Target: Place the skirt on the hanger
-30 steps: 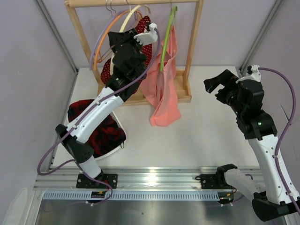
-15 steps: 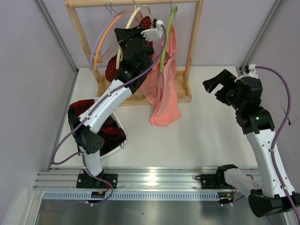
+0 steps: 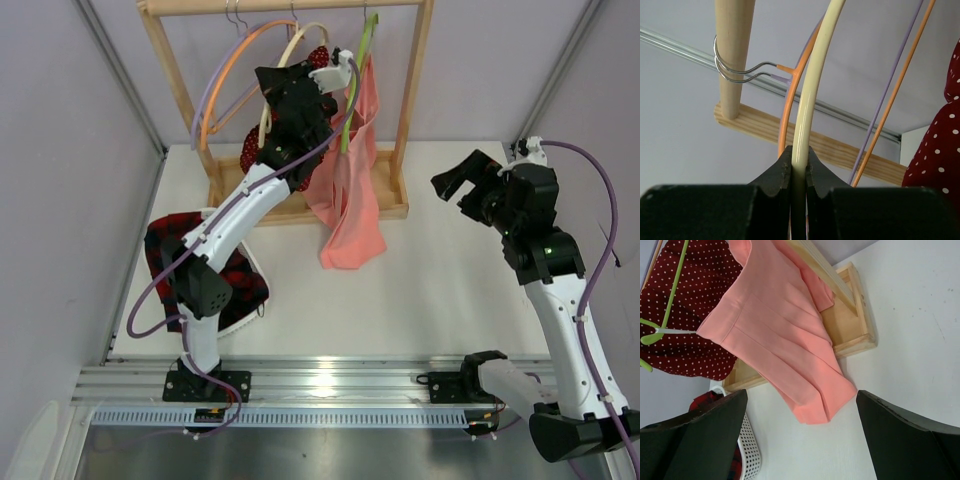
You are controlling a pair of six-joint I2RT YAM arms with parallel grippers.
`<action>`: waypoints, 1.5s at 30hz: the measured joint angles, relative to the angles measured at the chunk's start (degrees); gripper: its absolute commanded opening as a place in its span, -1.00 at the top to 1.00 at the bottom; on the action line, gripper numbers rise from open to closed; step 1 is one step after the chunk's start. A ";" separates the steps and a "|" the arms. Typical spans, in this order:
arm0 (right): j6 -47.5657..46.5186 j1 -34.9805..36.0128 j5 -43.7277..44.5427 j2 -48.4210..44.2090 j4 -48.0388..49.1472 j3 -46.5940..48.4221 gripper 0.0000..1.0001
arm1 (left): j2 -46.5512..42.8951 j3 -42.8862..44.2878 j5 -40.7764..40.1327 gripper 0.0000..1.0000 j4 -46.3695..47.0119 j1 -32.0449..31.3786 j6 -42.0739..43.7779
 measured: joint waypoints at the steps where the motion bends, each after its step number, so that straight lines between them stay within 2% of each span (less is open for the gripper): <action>1: -0.04 0.20 0.00 0.00 -0.11 0.00 -0.99 | 0.00 0.00 0.09 1.00 0.04 -0.02 -0.02; 22: -2.29 2.08 2.45 -0.61 -1.66 -0.70 -0.99 | 1.68 1.14 1.01 1.00 1.57 -3.69 -0.13; 28: -2.47 2.08 2.89 -1.64 -1.92 -0.70 -0.98 | 1.86 1.25 1.16 0.92 1.81 -4.15 -0.13; 34: -2.43 1.97 2.67 -1.77 -1.92 -0.70 -0.99 | 1.86 1.25 1.66 0.45 2.93 -4.81 0.11; 35: -2.40 1.90 2.58 -1.79 -1.92 -0.70 -0.99 | 1.86 1.25 1.70 0.25 3.45 -5.25 0.13; 40: -2.29 0.92 1.40 -2.03 -1.95 -0.70 -0.99 | 1.86 2.73 2.27 -0.11 4.33 -7.67 -2.14; 41: -2.25 0.74 1.05 -2.10 -1.97 -0.70 -0.99 | 1.86 3.45 2.45 -0.28 3.52 -8.11 -3.28; 43: -2.14 0.46 0.57 -2.27 -1.99 -0.72 -0.99 | 1.73 5.07 2.82 -0.43 2.25 -8.76 -5.81; 44: -2.12 0.26 0.26 -2.40 -2.01 -0.70 -0.99 | 1.40 5.46 2.93 -0.64 1.40 -9.01 -7.21; 45: -2.08 0.15 -0.04 -2.60 -2.03 -0.72 -0.98 | 1.01 5.62 3.04 -0.72 0.50 -9.25 -8.50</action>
